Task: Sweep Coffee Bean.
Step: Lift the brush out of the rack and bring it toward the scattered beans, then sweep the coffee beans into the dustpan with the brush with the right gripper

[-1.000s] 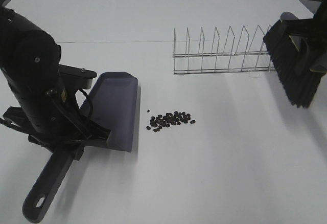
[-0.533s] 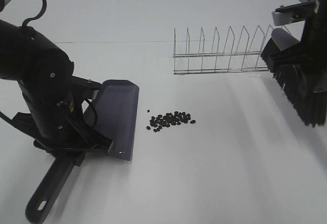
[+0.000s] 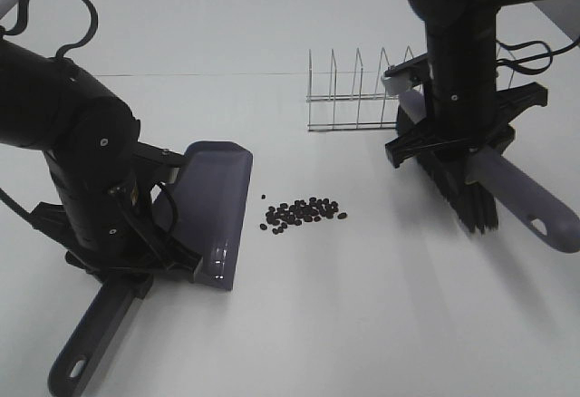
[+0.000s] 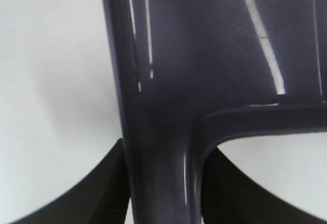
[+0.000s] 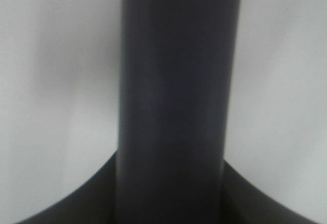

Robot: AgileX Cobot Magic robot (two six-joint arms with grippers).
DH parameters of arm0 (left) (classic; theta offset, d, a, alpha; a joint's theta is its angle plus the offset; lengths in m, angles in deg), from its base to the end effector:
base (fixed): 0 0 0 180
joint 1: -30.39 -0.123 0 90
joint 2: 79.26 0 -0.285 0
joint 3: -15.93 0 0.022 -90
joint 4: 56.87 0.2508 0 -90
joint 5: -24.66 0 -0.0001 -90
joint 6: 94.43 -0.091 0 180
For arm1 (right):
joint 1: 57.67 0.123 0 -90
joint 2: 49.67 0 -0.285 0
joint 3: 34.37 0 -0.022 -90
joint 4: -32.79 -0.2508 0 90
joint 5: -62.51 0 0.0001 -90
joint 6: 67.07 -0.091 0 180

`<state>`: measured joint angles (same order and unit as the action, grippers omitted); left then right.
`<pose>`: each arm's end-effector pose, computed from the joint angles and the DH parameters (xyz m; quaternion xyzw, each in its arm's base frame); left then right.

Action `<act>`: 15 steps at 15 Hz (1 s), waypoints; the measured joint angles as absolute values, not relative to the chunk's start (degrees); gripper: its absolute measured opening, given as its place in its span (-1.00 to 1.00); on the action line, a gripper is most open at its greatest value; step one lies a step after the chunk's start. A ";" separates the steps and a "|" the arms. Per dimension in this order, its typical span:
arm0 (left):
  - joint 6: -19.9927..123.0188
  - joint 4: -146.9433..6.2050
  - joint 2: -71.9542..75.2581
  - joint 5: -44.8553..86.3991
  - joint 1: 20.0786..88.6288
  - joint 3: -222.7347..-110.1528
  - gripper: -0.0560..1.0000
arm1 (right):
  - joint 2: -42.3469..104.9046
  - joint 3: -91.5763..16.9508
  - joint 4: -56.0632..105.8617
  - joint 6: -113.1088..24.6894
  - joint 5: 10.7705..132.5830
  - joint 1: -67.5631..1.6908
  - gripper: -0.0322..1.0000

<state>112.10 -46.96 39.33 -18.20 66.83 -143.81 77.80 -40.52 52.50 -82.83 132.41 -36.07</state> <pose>0.2604 -0.1790 0.1085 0.1500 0.9869 0.0571 0.0175 0.3675 0.1145 0.1527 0.1241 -0.9755 0.1769 0.0418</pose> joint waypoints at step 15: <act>112.04 -45.35 39.68 -17.69 66.83 -143.92 -0.24 | 91.27 -58.91 17.32 -82.20 128.69 -25.24 -0.36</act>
